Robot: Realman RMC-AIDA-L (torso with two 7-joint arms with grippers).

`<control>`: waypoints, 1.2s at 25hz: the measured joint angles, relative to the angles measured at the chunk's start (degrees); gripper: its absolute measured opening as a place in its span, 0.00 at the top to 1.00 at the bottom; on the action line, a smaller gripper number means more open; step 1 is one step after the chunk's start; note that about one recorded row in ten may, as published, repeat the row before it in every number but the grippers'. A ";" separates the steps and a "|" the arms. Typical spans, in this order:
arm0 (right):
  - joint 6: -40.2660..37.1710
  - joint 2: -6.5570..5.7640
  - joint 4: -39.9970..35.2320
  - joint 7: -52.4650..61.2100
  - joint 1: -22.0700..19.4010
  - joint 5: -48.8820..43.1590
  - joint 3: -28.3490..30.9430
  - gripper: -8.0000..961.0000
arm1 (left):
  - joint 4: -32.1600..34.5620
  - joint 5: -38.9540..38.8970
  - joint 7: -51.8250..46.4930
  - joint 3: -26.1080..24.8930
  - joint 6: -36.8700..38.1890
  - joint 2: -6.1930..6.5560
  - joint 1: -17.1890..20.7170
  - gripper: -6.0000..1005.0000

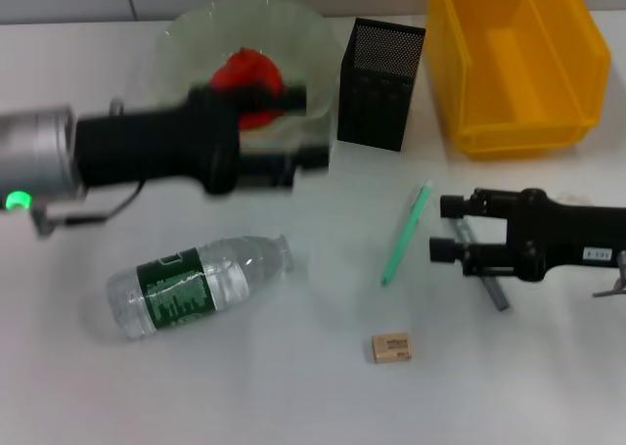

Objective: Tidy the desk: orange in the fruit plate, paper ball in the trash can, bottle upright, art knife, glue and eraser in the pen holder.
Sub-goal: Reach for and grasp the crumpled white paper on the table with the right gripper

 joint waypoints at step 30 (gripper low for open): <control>-17.02 3.42 -43.88 58.98 18.36 -67.81 0.71 0.23 | -2.27 10.32 7.19 -0.95 -1.20 -2.85 4.35 0.17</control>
